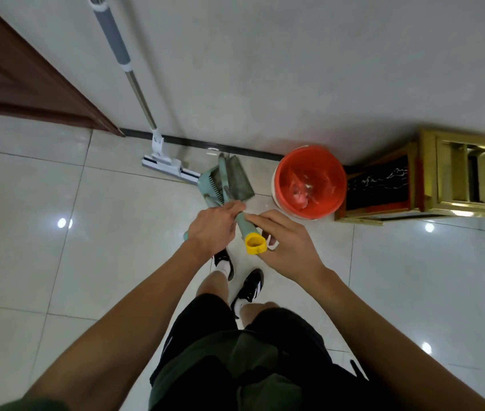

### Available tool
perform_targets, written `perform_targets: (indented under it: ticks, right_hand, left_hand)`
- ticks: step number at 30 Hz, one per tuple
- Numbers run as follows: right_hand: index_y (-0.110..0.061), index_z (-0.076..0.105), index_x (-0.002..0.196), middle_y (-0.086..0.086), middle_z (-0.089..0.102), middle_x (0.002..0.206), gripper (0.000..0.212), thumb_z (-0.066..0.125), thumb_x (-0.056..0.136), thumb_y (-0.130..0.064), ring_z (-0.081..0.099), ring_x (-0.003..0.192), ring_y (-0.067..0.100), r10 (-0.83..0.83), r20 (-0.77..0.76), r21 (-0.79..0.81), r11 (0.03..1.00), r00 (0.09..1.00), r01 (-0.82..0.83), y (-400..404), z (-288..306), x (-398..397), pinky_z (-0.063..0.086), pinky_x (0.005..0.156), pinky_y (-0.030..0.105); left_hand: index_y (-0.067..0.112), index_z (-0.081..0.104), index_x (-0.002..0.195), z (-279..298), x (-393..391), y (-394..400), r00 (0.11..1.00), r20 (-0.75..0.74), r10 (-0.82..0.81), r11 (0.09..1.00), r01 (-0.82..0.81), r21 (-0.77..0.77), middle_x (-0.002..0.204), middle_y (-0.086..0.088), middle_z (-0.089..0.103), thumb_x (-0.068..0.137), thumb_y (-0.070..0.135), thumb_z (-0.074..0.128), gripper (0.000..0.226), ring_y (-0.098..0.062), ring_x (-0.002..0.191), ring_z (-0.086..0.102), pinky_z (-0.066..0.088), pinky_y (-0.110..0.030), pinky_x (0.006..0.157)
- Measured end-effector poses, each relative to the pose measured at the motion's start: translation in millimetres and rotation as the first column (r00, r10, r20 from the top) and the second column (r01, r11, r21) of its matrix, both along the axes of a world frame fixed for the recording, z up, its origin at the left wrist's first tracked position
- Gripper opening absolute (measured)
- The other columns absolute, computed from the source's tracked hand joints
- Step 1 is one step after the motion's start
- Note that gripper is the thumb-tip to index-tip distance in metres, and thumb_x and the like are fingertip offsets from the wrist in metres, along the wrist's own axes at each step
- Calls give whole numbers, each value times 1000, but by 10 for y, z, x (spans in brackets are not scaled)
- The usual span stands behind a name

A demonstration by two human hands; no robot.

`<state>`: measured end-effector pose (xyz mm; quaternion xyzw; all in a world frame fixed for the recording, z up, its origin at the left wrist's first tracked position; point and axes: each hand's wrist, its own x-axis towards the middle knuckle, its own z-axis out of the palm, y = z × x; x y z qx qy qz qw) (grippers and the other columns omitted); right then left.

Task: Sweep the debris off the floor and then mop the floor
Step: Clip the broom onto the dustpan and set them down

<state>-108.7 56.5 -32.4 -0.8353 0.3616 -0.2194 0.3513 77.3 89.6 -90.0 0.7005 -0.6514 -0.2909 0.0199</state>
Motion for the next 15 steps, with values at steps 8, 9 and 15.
perform_targets:
  ticks: [8, 9, 15]
  right_hand:
    - [-14, 72, 122, 0, 66, 107, 38, 66, 90, -34, 61, 72, 13, -5, -45, 41, 999, 999, 7, -553, -13, 308, 50, 62, 25]
    - [-14, 72, 122, 0, 66, 107, 37, 67, 90, -32, 61, 72, 13, -1, -54, 40, 999, 999, 3, -610, -14, 322, 50, 64, 25]
    - [-14, 73, 120, 2, 67, 107, 35, 69, 89, -28, 63, 75, 14, 11, -63, 14, 1000, 998, -11, -919, -58, 305, 55, 67, 34]
  left_hand:
    - [28, 52, 134, -168, 286, -539, 999, -49, -15, 1000, 15, -8, 134, 3, 61, 90, 25, 64, 46, -35, 91, 69, 56, -45, 73]
    - [27, 53, 134, -173, 293, -585, 998, -63, -4, 1000, 4, 0, 133, 1, 62, 88, 23, 65, 48, -36, 91, 69, 55, -45, 74]
    - [25, 50, 140, -139, 299, -795, 997, -58, 41, 998, -38, 45, 137, -3, 59, 89, 20, 65, 53, -37, 99, 66, 53, -43, 81]
